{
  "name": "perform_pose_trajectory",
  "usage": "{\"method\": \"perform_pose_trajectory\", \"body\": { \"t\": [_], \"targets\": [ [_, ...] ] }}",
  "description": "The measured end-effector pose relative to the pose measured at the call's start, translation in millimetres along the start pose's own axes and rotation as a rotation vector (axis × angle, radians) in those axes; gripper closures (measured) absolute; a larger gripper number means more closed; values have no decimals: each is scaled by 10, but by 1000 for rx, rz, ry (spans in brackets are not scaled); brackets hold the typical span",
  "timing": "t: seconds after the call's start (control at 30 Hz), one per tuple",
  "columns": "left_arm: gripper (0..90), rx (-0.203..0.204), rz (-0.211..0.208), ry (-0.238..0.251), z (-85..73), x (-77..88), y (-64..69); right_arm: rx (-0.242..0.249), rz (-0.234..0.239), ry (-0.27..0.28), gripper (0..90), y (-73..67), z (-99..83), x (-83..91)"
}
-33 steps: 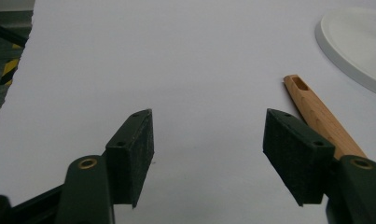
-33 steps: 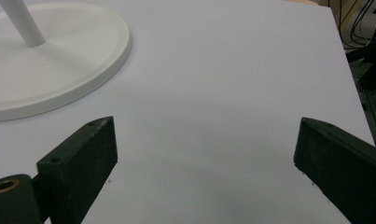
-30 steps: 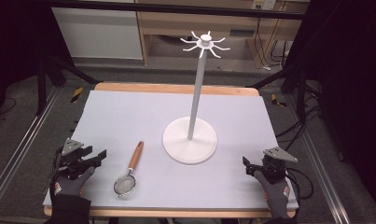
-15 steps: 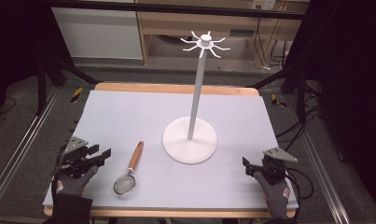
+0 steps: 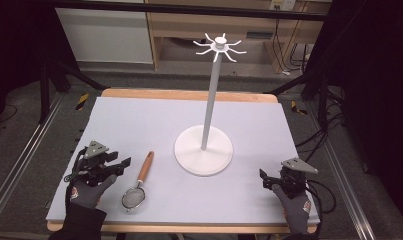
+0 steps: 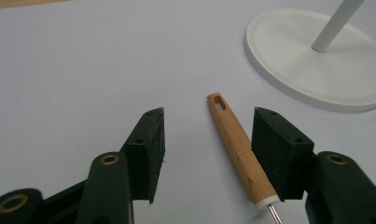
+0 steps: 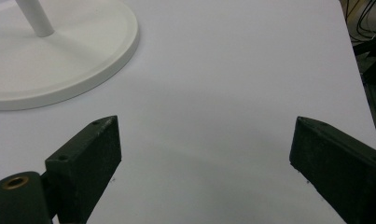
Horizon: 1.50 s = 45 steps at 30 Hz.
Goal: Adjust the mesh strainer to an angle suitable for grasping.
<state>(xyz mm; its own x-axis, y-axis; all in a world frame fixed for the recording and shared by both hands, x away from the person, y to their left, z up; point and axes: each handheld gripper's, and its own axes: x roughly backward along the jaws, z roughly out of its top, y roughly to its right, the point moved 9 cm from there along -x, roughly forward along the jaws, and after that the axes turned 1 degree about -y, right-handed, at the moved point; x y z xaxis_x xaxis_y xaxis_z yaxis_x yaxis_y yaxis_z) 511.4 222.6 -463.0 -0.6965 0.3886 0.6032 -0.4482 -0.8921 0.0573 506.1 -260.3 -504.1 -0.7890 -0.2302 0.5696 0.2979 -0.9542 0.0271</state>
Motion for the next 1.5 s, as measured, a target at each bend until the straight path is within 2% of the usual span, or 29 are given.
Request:
{"method": "perform_pose_trajectory", "body": {
  "t": [0.2,0.53,1.03,1.17,1.5],
  "targets": [
    [447,-15,-5,-19,42,-46,71,-3,6,-4,92,-7,0,6],
    [455,-46,-15,-81,77,-226,228,0,15,-22,92,-25,-15,-4],
    [455,-54,-25,-192,-88,-526,316,0,22,-20,90,-43,-18,-27],
    [455,-55,-29,-210,-123,-556,320,-11,28,-17,80,-50,-17,-32],
    [455,-54,-29,-267,-212,-664,348,-6,33,-13,79,-59,-23,-53]
  ]
}}
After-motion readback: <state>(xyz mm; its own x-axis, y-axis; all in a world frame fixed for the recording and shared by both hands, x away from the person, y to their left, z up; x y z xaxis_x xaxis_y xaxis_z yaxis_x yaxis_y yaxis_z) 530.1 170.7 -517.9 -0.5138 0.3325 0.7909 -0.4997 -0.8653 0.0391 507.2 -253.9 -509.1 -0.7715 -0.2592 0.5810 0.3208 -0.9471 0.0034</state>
